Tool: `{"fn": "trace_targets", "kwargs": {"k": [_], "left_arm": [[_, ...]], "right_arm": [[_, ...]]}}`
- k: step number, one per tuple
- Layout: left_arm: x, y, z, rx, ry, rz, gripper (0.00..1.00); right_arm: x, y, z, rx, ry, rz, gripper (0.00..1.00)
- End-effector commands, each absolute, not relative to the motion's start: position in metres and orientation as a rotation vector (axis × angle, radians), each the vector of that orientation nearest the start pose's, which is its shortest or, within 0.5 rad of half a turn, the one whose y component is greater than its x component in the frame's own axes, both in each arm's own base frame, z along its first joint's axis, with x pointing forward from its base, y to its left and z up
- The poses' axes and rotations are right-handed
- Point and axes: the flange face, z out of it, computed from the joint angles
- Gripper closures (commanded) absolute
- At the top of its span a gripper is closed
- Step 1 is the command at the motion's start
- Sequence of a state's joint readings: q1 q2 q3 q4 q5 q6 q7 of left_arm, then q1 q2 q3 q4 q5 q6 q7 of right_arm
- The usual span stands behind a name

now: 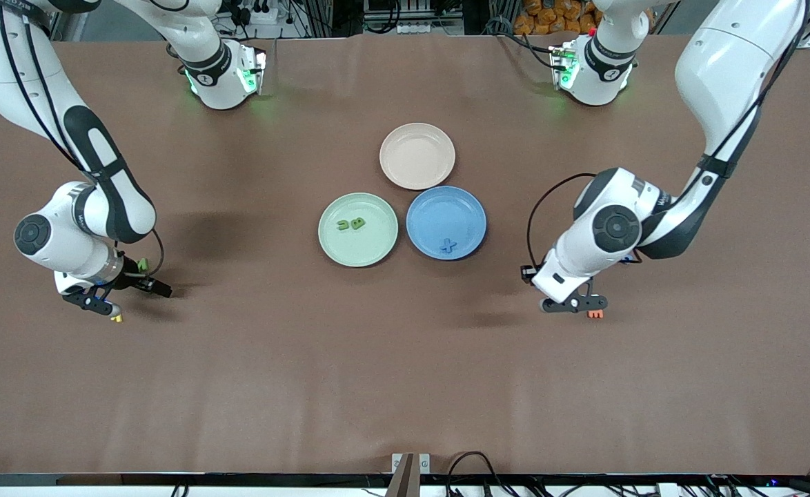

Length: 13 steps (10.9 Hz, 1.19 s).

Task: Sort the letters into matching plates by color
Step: 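Carry blue c to the blue plate while the right gripper grasps green b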

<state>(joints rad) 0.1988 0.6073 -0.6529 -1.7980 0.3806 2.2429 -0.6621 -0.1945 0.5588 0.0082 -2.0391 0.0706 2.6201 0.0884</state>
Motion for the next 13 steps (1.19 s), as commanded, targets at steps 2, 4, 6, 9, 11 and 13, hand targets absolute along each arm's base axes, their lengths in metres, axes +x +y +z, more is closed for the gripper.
{"fn": "trace_targets", "kwargs": {"k": [2,4,6,9,11,13], "left_arm": [[0.555,-0.323,0.287,-3.103,-0.233,0.12,1.0],[0.522,-0.371,0.287,-3.076,-0.263,0.127,1.0],[0.493,-0.407,0.276,-3.057,-0.317,0.146,1.0],[0.466,-0.428,0.251,-3.004,-0.435,0.195,0.93],[0.462,-0.429,0.24,-2.984,-0.483,0.224,0.73],[0.457,-0.437,0.237,-2.981,-0.489,0.23,0.49]], "right_arm": [[0.59,-0.109,0.165,-3.06,0.492,-0.046,0.0],[0.591,-0.108,0.165,-3.06,0.488,-0.067,0.0],[0.59,-0.109,0.164,-3.06,0.491,-0.067,0.0],[0.59,-0.11,0.164,-3.063,0.488,-0.081,0.06],[0.589,-0.11,0.161,-3.078,0.461,-0.076,0.22],[0.587,-0.111,0.161,-3.08,0.462,-0.072,0.38]]}}
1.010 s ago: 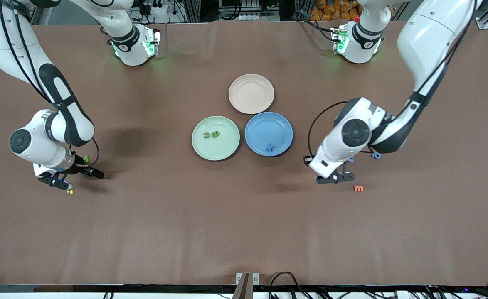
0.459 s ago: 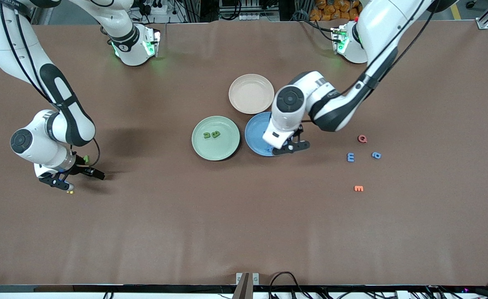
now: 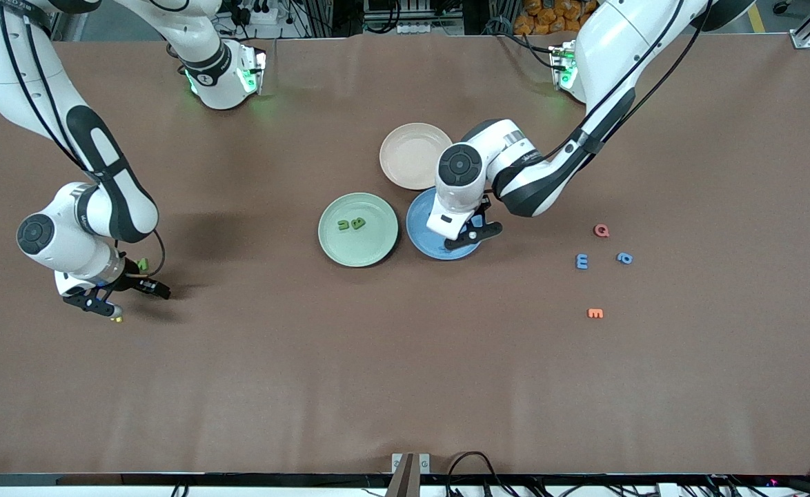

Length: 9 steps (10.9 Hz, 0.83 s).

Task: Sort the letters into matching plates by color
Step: 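Carry blue c to the blue plate while the right gripper grasps green b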

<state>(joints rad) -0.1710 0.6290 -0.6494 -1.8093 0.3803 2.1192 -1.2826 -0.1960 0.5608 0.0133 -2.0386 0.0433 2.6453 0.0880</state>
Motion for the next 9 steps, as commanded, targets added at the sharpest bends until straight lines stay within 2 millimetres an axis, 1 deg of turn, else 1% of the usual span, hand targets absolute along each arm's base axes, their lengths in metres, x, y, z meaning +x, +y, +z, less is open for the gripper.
{"fn": "trace_targets", "kwargs": {"k": [1,2,3,4,5,7,8,9], "left_arm": [[0.457,-0.437,0.236,-2.983,-0.49,0.23,0.43],[0.458,-0.437,0.238,-2.983,-0.493,0.227,0.31],[0.46,-0.436,0.239,-2.986,-0.496,0.223,0.09],[0.468,-0.427,0.243,-2.984,-0.51,0.211,0.0],[0.477,-0.419,0.253,-2.985,-0.534,0.187,0.0],[0.481,-0.416,0.271,-2.983,-0.529,0.136,0.0],[0.489,-0.406,0.281,-2.978,-0.543,0.116,0.0],[0.498,-0.393,0.29,-2.967,-0.521,0.087,0.0]], "right_arm": [[0.586,-0.111,0.16,-3.08,0.459,-0.069,0.39],[0.586,-0.111,0.159,-3.08,0.458,-0.067,0.4],[0.585,-0.111,0.159,-3.08,0.458,-0.065,0.4],[0.583,-0.111,0.159,-3.088,0.444,-0.06,0.4],[0.582,-0.113,0.16,-3.092,0.441,-0.059,0.4],[0.577,-0.111,0.161,-3.092,0.437,-0.052,0.4],[0.576,-0.112,0.163,-3.093,0.437,-0.052,0.4],[0.573,-0.112,0.162,-3.093,0.44,-0.045,0.4]]}}
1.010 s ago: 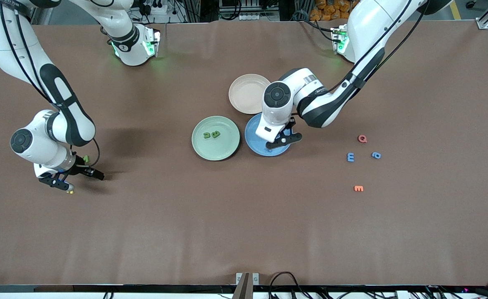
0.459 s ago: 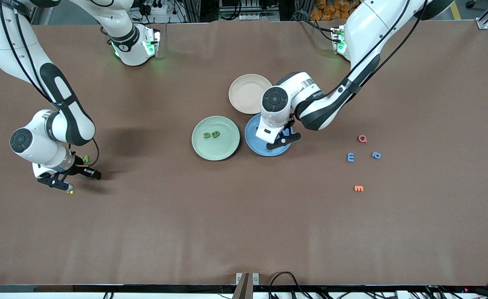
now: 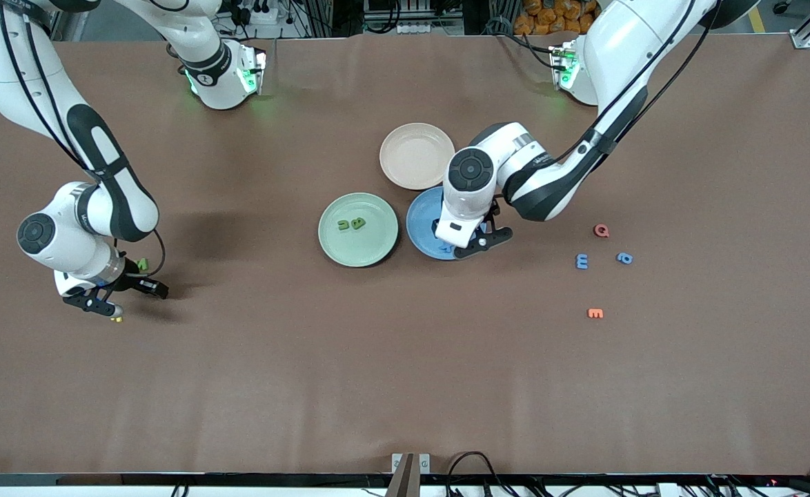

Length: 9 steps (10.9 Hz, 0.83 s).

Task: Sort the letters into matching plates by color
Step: 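Return the left gripper to the blue letters and grasp blue 3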

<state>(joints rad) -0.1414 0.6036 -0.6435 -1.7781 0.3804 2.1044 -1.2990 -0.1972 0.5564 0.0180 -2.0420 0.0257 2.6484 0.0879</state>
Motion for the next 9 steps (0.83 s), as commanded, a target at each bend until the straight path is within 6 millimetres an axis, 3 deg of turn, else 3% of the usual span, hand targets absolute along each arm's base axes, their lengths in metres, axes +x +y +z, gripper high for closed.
{"fn": "trace_targets", "kwargs": {"k": [1,5,9], "left_arm": [[0.504,-0.385,0.302,-2.947,-0.453,0.025,0.0],[0.542,-0.32,0.317,-2.888,-0.386,0.062,0.0],[0.562,-0.256,0.312,-2.87,-0.316,0.135,0.0]], "right_arm": [[0.573,-0.108,0.163,-3.09,0.429,-0.046,0.4],[0.573,-0.111,0.167,-3.093,0.418,-0.055,0.5],[0.573,-0.112,0.167,-3.095,0.406,-0.056,0.54]]}}
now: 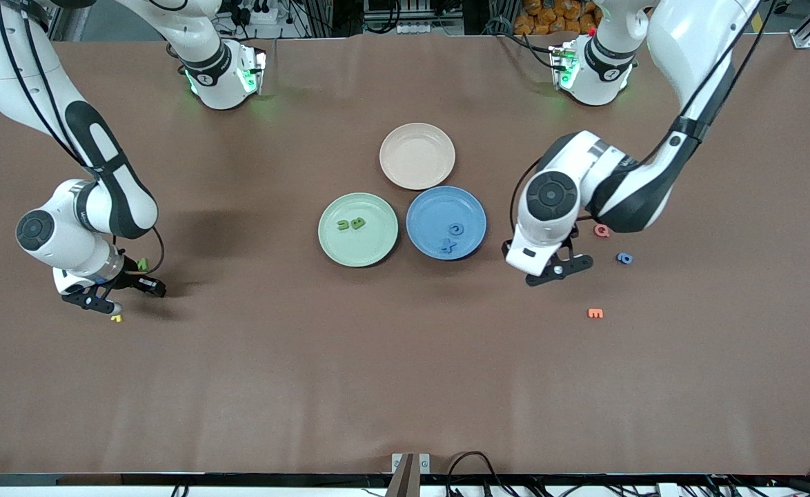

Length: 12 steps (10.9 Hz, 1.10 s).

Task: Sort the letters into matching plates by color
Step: 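Return the left gripper to the blue letters and grasp blue 3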

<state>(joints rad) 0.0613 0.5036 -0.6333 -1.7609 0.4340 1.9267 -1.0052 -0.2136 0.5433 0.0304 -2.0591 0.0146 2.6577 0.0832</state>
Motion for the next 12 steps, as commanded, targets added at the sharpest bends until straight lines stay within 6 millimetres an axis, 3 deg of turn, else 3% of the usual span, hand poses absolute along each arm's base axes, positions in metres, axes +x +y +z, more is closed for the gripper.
{"fn": "trace_targets", "kwargs": {"k": [1,5,9,12], "left_arm": [[0.566,-0.237,0.307,-2.87,-0.318,0.153,0.0],[0.555,-0.191,0.276,-2.93,-0.313,0.124,0.0],[0.55,-0.148,0.265,-3.014,-0.132,0.08,0.0],[0.544,-0.101,0.256,-3.081,0.036,0.077,0.0]], "right_arm": [[0.573,-0.112,0.168,-3.098,0.394,-0.058,0.55],[0.571,-0.112,0.167,-3.098,0.394,-0.053,0.59],[0.571,-0.112,0.171,-3.102,0.368,-0.061,0.65],[0.571,-0.112,0.171,-3.102,0.368,-0.061,0.68]]}}
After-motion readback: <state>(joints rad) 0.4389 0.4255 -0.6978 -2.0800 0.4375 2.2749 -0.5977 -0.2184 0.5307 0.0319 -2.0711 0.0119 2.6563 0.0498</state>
